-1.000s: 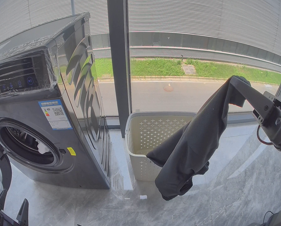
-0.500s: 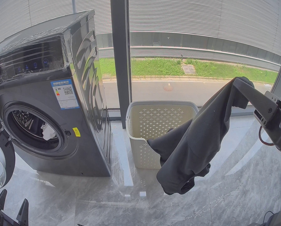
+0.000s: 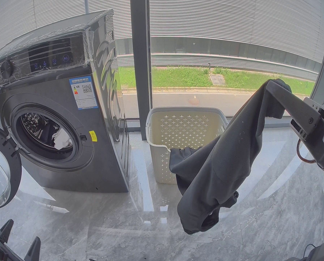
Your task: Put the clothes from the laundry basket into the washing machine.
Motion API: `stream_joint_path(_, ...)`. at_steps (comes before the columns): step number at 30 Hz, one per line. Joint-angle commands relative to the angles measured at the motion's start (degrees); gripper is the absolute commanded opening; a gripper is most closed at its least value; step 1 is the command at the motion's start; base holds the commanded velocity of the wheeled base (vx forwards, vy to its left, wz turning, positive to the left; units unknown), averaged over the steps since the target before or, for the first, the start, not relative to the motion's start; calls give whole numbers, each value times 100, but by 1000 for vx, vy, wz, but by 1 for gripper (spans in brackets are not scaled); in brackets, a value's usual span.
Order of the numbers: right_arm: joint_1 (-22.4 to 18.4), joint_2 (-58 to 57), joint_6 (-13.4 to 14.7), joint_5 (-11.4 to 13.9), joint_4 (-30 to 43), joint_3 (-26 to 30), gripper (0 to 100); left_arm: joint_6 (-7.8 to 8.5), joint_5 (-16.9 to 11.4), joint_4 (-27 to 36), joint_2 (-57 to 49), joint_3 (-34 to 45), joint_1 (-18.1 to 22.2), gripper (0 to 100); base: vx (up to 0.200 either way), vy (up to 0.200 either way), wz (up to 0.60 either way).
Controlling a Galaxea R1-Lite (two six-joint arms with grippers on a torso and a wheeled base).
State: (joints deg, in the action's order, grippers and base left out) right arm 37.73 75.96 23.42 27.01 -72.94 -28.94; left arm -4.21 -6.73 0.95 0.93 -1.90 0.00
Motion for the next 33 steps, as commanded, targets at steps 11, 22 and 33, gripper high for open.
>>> stream_joint_path(11,446,-160,-13,67,7,196,0,1062,-3027,-51,391,-1348,-62,100,0,0,0)
stream_joint_path(22,912,367,-57,190,7,-252,0,1633,-5233,-236,3836,-2921,-220,100,0,0,0)
stream_joint_path(33,1606,894,-65,190,7,-604,0,2170,-4416,-983,5981,-3018,-2522,100,0,0,0)
